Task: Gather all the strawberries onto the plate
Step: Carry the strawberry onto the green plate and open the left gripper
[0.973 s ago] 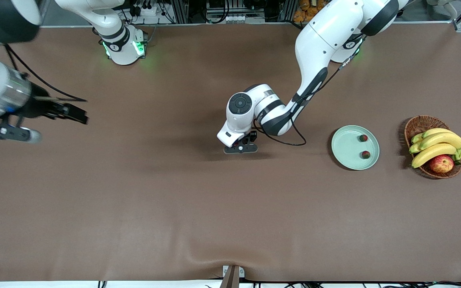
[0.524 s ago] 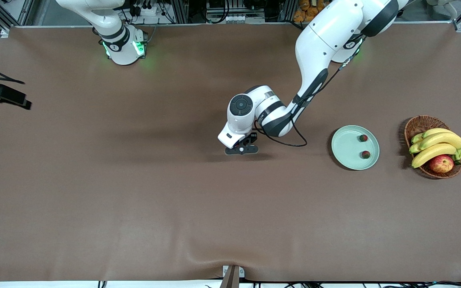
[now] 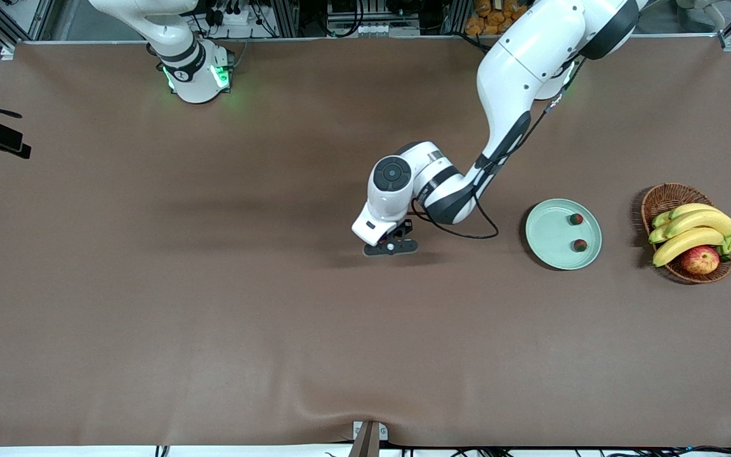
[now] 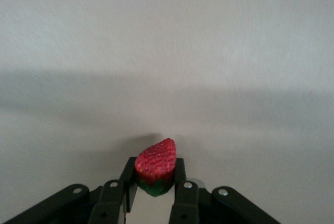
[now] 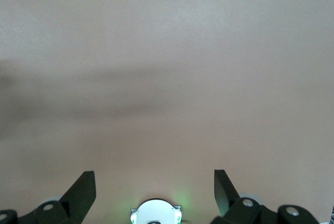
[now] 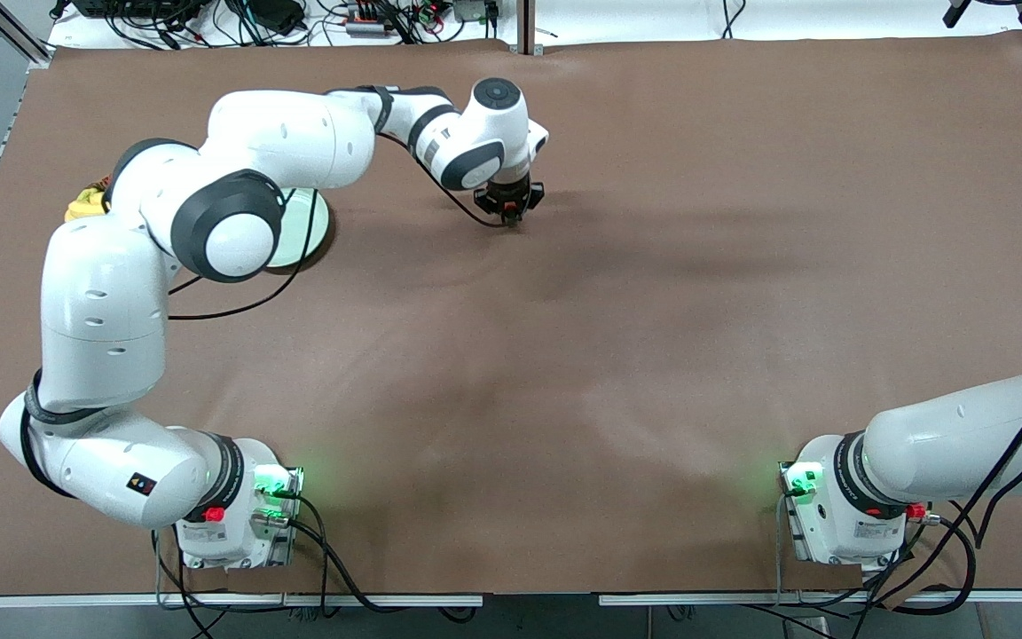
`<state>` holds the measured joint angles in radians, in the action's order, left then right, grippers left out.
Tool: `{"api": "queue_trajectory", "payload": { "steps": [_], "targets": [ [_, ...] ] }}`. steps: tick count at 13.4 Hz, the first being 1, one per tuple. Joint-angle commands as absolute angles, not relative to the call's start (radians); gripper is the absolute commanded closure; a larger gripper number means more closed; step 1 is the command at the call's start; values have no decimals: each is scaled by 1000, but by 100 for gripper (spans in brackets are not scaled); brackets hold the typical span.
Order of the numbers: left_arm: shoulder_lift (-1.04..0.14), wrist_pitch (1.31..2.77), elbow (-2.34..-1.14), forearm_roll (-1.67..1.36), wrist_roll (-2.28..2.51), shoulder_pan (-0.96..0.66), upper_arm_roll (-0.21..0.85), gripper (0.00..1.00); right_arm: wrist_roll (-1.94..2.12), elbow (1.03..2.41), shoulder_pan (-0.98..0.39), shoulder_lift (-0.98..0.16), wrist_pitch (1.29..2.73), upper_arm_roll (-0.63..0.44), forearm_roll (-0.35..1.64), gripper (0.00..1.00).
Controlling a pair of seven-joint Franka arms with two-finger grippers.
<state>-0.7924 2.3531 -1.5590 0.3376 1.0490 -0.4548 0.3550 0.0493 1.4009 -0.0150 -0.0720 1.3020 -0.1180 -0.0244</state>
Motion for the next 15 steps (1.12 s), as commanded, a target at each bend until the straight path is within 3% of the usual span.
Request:
{"api": "queue_trajectory", "payload": {
  "steps": [1, 4, 7, 13, 14, 15],
  "targets": [
    [-651, 2251, -1624, 353, 1046, -387, 367, 100, 64, 1413, -5, -63, 1273, -109, -41, 0],
    [-508, 2149, -1776, 341, 988, -273, 365, 100, 63, 1411, -8, -64, 1282, -106, -3, 0],
    [-407, 2138, -1912, 341, 944, -143, 365, 100, 45, 1407, -8, -63, 1282, -112, 12, 0],
    [-374, 2137, -2022, 341, 812, 81, 367, 100, -34, 1404, -14, -61, 1278, -110, 14, 0],
    [-376, 2137, -2029, 341, 778, 119, 367, 99, -34, 1404, -14, -61, 1278, -110, 12, 0],
    [-380, 2137, -2039, 341, 760, 139, 367, 92, -34, 1404, -14, -61, 1279, -110, 14, 0]
  ]
}}
